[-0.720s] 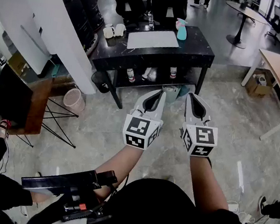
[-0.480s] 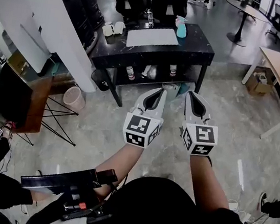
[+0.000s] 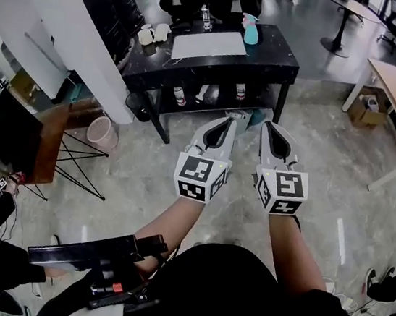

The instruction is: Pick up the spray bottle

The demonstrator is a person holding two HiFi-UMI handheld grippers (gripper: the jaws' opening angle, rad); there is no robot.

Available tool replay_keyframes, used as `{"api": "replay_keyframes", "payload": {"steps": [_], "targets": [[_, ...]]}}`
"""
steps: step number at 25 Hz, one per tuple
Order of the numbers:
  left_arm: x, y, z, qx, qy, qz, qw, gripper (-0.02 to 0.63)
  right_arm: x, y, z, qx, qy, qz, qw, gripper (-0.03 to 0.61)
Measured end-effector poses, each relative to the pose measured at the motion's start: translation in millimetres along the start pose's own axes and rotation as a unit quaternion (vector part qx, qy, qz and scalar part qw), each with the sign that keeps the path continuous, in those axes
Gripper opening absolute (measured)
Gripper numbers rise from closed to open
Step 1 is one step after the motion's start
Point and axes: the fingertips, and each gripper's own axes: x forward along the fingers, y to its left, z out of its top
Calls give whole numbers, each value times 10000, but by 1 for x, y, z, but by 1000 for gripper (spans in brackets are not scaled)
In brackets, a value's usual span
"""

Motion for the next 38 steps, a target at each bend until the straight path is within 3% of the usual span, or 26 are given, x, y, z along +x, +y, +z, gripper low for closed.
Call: {"api": "replay_keyframes", "payload": {"steps": [11,16,24,38], "targets": [[41,-35,-17,1,90,61,9999,0,0,-57,-18,189,1,79,9998,25],[53,-24,-21,19,162,138,9998,0,19,-59,-24,272,52,217,9994,25],[88,32,-43,-166,251,167,9994,0,79,-56,-44,204,219,231,9993,25],[195,183,-31,-234,108,-370,9990,0,257,-49,-40,51,269,-187,9994,25]]}}
